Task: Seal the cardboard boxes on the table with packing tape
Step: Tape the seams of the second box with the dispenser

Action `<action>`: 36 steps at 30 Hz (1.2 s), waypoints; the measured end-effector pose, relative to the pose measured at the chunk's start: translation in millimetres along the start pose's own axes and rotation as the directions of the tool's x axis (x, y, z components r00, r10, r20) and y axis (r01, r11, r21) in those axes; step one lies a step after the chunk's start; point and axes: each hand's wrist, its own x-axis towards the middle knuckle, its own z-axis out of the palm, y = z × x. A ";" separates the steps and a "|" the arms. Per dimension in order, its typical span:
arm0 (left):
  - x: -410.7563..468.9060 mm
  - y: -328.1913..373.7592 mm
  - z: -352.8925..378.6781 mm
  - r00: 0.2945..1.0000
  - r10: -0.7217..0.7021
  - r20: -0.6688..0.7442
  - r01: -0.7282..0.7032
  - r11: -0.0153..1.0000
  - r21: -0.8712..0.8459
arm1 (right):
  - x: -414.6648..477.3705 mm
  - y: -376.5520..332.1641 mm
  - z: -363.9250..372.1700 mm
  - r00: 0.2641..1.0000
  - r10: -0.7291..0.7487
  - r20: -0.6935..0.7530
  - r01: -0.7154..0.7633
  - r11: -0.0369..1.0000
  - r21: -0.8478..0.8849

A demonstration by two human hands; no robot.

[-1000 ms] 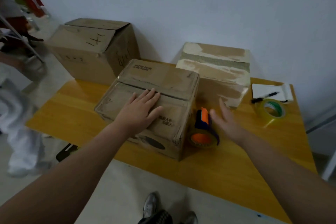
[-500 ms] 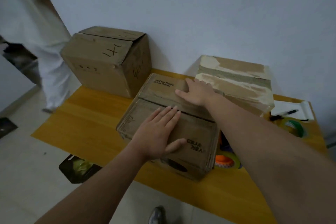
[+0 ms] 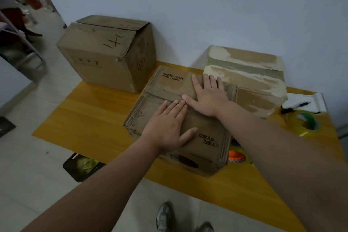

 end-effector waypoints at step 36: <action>60.9 101.3 -3.1 0.974 0.134 0.182 -0.118 0.988 -0.098 | -155.7 127.8 80.2 0.924 0.115 0.364 -0.360 0.581 0.730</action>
